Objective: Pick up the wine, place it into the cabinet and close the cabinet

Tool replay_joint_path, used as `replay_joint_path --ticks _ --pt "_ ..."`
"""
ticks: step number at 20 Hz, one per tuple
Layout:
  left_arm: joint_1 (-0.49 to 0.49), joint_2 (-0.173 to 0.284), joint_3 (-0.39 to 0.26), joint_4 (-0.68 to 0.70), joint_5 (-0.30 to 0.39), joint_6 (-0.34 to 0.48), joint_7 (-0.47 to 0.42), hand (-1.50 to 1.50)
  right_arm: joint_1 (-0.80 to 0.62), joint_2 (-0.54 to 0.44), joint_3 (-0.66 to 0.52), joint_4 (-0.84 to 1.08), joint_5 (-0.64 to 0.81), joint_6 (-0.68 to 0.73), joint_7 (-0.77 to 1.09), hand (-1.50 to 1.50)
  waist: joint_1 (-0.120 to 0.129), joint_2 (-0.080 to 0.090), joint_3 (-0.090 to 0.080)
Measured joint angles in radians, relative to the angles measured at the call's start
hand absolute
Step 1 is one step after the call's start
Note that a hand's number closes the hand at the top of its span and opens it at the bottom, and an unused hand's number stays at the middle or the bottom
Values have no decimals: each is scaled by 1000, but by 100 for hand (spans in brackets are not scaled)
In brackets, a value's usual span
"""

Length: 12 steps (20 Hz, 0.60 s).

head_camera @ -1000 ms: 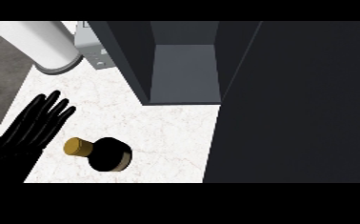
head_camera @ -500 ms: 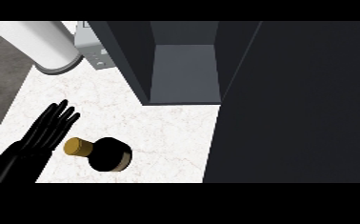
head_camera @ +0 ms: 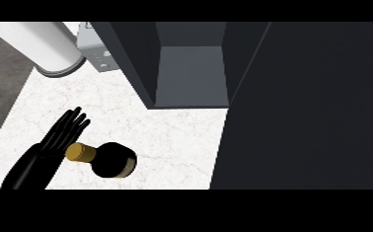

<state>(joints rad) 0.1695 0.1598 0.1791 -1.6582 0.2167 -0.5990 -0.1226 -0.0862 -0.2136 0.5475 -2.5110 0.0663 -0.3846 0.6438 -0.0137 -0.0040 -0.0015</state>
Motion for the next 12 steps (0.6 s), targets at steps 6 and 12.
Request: replay_joint_path --ticks 6,12 --pt "-25 6 10 140 -75 -14 -113 -150 7 -24 26 -1 7 -23 -5 -150 -2 0 0" --pt "-84 3 13 301 -162 14 -234 -150 7 -39 48 1 12 -43 -22 -150 -3 0 0"
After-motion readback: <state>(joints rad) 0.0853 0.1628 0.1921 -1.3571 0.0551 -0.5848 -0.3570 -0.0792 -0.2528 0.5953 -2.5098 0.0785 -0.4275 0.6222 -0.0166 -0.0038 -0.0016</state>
